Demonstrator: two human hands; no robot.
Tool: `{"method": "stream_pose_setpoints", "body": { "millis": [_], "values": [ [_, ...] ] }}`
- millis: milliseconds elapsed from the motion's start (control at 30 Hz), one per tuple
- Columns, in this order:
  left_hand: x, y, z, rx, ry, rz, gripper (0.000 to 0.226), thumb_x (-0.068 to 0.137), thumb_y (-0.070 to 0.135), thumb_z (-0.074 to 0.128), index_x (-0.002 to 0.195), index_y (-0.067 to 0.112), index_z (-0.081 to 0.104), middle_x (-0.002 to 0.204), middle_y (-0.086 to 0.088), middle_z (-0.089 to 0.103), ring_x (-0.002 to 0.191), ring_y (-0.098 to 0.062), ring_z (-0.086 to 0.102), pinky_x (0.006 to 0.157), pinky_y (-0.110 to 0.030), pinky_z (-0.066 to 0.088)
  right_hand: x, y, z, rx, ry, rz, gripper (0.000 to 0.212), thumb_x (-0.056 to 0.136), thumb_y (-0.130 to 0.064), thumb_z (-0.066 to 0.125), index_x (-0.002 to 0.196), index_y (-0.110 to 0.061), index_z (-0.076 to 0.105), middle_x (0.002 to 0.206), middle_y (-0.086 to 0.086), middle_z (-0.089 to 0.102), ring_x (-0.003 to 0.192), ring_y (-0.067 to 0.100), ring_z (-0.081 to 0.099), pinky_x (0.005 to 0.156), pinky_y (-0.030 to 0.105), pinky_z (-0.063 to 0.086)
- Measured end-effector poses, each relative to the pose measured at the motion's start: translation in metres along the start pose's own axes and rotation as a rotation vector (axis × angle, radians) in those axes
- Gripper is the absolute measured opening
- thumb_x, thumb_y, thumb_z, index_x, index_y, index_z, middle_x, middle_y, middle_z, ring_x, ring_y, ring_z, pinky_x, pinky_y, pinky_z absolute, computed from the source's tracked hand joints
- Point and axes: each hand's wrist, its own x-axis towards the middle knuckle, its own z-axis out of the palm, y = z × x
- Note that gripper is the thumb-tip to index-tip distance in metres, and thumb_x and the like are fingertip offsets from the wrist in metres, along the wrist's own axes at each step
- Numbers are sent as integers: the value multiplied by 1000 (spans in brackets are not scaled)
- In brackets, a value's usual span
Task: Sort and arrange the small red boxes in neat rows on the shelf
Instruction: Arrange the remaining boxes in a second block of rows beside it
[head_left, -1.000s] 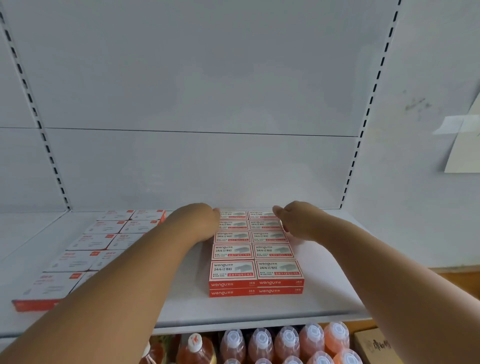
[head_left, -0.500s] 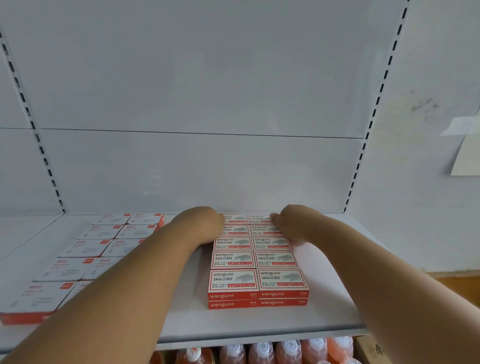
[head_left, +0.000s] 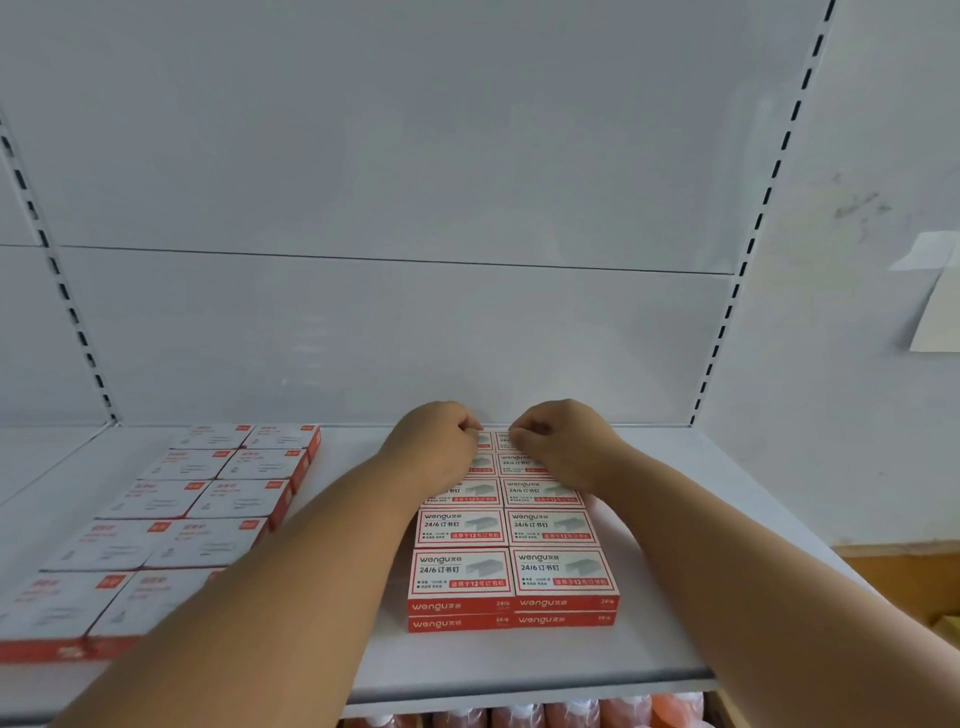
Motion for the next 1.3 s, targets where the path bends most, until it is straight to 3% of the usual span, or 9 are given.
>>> {"method": "stream_pose_setpoints", "body": {
  "millis": [300,467,567,667,800,867,1033,1233,1300],
  "values": [
    [-4,4,-1,53,22,21,27,99,29,43,113,27,66,102,5,68,80,-13,65,67,-28,53,-1,-4,3,-57,25,0,21,92,-32,53,90,-22,72,87,-9,69,82,12,63,69,26,50],
    [-6,6,-9,88,-6,39,34,99,29,39,122,29,64,124,3,65,105,-19,61,93,-36,50,-4,-11,-7,-158,-37,-7,35,99,-35,45,85,-9,64,86,4,66,84,25,63,74,33,49],
    [-19,10,-23,108,-7,93,39,100,27,39,136,30,54,144,3,52,127,-21,51,107,-40,42,-21,-16,-22,-173,6,-41,36,101,-34,41,124,-16,63,128,2,62,120,23,54,99,33,41],
    [-58,18,-38,166,-58,253,40,101,29,41,141,30,47,149,9,44,133,-15,43,111,-36,37,-59,-20,-37,-295,38,-215,43,102,-39,39,139,-21,52,146,-3,48,135,15,40,111,28,27],
    [-127,6,-36,347,-233,418,71,94,66,32,154,43,1,153,27,-16,144,4,-10,111,-21,-6,-124,-24,-36,-406,-148,-415,68,95,-58,30,154,-24,22,160,-11,15,147,2,5,105,4,-13],
    [-137,-1,-27,444,-253,436,81,91,71,30,152,41,-13,146,27,-30,137,7,-25,110,-19,-14,-137,-18,-26,-497,-197,-478,85,86,-70,19,156,-22,11,162,-9,5,147,2,-3,108,9,-15],
    [-131,-7,-14,426,-217,465,76,97,60,35,153,38,-11,152,26,-24,135,9,-27,104,-13,-20,-132,-1,-13,-584,-148,-557,96,83,-77,5,154,-14,20,160,4,19,149,16,14,119,34,0],
    [-126,-11,-8,417,-197,479,76,98,59,36,155,33,-5,161,18,-13,144,4,-16,113,-19,-14,-127,-2,-13,-565,-184,-551,104,77,-80,-2,155,-15,19,162,3,17,150,16,12,122,31,6],
    [-127,-10,-7,383,-177,475,76,97,59,37,156,33,-3,161,18,-11,144,4,-14,113,-20,-13,-127,-4,-13,-558,-189,-539,100,77,-78,5,155,-16,16,162,1,12,150,13,7,118,22,-5]
  ]
}}
